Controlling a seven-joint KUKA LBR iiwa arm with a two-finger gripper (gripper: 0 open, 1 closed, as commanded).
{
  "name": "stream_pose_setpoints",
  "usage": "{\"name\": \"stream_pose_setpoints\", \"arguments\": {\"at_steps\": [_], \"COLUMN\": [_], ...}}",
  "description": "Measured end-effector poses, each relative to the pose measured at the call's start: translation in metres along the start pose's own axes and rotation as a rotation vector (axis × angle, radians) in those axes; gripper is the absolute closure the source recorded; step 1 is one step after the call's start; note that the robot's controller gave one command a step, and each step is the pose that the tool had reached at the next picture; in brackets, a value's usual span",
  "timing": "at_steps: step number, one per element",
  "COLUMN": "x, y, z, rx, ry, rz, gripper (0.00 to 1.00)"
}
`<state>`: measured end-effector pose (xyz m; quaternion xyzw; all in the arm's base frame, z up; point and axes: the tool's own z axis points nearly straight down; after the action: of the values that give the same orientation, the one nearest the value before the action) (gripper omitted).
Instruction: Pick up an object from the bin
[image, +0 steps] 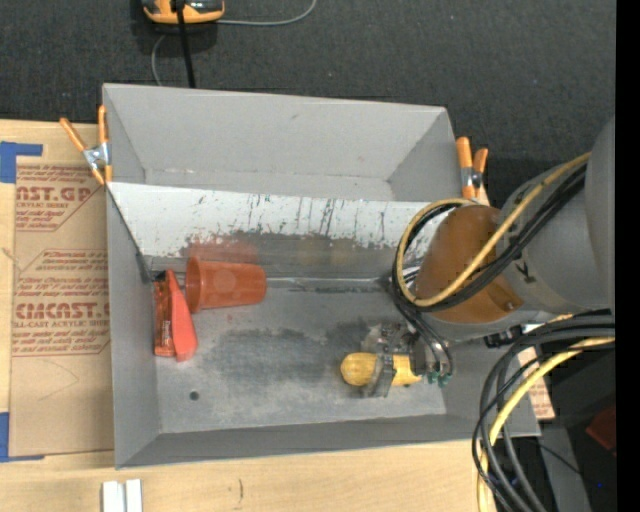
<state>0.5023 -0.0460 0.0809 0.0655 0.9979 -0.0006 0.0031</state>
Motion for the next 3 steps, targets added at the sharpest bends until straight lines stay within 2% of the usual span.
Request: {"name": "stream_pose_setpoints", "arguments": {"at_steps": [1,2,3], "x": [0.000,-0.005,-0.005], "y": [0.000,-0.013,-0.014], "z": [0.000,-0.118,-0.118], "rx": [0.000,0.000,0.000], "ry": [0.000,-0.002,-0.002], "rz": [0.000,-0.053,-0.053], "gripper": [1.00,1.00,1.00]}}
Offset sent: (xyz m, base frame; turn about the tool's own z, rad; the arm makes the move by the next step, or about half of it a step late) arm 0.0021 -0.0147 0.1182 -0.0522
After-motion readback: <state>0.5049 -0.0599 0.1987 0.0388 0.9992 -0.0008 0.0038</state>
